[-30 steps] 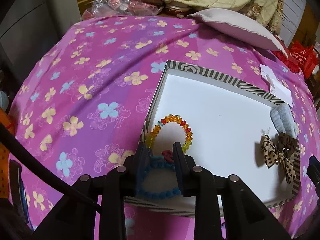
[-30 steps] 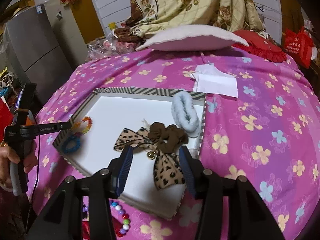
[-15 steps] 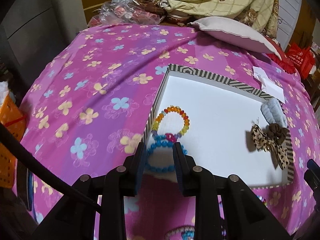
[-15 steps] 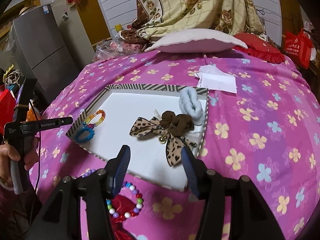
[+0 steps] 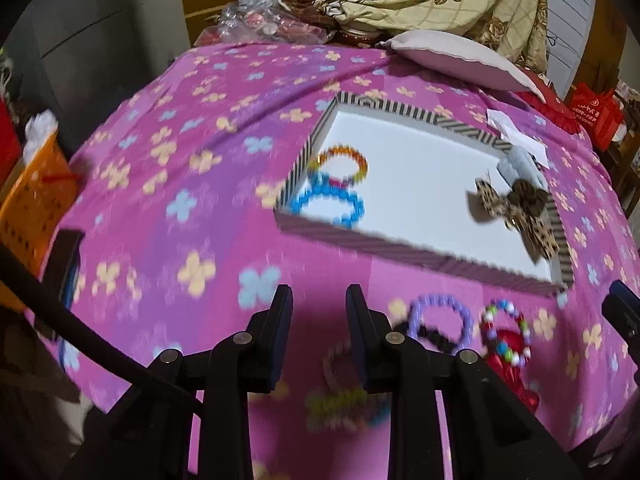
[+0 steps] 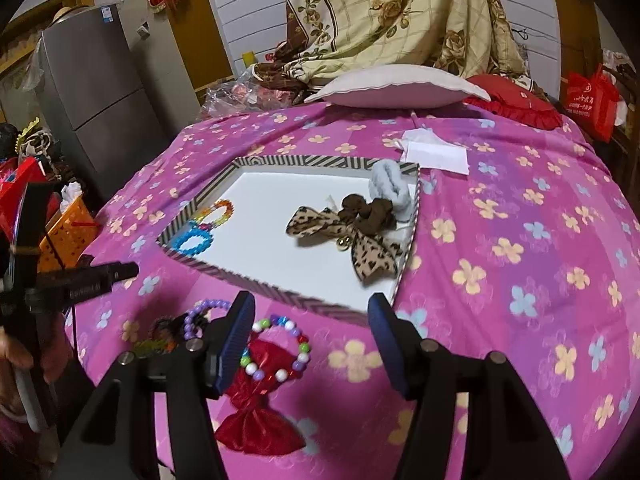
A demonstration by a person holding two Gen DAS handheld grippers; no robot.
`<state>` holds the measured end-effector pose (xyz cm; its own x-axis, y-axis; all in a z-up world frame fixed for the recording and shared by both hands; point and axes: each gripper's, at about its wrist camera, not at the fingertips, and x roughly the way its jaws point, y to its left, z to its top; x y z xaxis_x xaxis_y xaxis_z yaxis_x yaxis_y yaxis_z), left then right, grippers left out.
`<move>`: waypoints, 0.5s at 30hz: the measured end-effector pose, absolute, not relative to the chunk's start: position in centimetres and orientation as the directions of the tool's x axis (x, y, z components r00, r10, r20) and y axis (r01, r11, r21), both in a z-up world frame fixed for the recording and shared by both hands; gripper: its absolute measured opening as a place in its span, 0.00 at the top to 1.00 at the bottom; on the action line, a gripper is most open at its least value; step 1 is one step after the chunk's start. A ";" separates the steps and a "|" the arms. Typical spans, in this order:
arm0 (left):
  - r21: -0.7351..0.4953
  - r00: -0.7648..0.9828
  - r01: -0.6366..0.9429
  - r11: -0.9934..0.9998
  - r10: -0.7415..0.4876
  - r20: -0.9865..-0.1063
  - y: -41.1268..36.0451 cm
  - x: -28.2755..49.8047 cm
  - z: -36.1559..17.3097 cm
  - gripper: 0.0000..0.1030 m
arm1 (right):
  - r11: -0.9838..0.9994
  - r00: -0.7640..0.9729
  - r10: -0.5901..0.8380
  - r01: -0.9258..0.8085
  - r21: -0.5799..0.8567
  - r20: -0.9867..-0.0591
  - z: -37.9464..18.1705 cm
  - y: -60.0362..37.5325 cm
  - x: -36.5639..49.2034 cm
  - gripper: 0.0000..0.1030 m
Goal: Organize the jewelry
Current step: 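Grasp the red satin bow with the right gripper while the left grasps the purple bead bracelet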
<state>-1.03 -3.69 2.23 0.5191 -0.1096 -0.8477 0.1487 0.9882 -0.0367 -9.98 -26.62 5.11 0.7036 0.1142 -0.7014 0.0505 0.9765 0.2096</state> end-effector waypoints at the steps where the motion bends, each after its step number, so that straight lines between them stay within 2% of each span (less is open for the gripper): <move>1: -0.049 0.509 0.143 0.989 -0.115 -0.853 -3.5 -1.8 1.9 0.73 | 0.976 0.703 0.117 0.051 0.213 -0.702 5.1 -26.5 -10.3 0.40; 9: -0.119 0.466 0.103 0.988 -0.153 -0.871 -2.5 -5.6 0.9 0.73 | 0.971 0.708 0.121 0.060 0.231 -0.696 5.2 -25.9 -12.5 0.38; 15: -0.101 0.481 0.109 0.989 -0.141 -0.865 -2.5 -7.4 1.1 0.73 | 0.975 0.711 0.116 0.053 0.217 -0.693 5.7 -25.4 -13.7 0.35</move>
<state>-7.39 -2.55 1.10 0.4809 -0.1411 -0.8654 0.1089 0.9889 -0.1008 -13.66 -25.45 5.72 0.7114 0.1159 -0.6932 0.0531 0.9746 0.2174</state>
